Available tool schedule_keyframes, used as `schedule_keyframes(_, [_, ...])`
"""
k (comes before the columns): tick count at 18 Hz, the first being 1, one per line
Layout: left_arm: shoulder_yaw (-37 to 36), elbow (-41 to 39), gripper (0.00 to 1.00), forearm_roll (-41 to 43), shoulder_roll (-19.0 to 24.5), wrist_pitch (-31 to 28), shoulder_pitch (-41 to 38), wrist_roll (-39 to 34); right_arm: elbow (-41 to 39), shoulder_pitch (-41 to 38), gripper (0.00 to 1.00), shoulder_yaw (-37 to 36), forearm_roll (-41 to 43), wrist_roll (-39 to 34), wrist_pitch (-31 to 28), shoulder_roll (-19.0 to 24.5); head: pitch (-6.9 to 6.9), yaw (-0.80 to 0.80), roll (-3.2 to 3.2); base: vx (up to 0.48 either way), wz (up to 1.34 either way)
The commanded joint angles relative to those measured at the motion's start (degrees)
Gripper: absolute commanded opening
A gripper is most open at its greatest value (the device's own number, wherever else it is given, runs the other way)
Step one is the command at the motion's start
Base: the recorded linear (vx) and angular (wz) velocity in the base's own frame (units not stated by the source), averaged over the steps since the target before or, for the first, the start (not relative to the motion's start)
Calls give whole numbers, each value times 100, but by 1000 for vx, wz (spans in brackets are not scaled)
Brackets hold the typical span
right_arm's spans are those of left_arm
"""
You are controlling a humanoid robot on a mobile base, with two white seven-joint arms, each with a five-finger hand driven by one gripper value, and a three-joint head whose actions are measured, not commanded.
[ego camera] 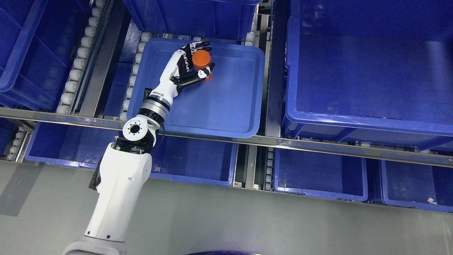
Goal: Grab orange capacitor from left shelf to right desk
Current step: 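Close the left hand fingers around the orange capacitor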
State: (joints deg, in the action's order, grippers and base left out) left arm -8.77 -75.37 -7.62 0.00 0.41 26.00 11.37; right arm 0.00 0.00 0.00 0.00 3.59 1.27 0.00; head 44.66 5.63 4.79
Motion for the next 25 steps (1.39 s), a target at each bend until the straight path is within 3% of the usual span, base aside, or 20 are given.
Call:
schedule_keyframes(1, [-37, 259, 47, -3, 100, 3, 1, 6, -100, -18, 100, -97, -18, 2, -3, -100, 0, 0, 0, 0, 0])
schedule_keyframes(5, [-151, 304, 61, 23, 100, -85, 106, 15, -100, -9, 100, -97, -18, 2, -3, -100, 0, 0, 0, 0, 0])
schedule_keyframes(13, [-406, 620, 60, 59, 100, -85, 502, 137, -100, -9, 100, -97, -18, 2, -3, -100, 0, 0, 0, 0, 0])
schedule_keyframes(23, [-213, 647, 10, 41, 100, 442, 423, 270, -100, -9, 100, -97, -18, 2, -3, -100, 0, 0, 0, 0, 0])
schedule_keyframes(25, [-143, 647, 5, 32, 100, 547, 388, 270, -100, -9, 100, -97, -18, 2, -3, -100, 0, 0, 0, 0, 0])
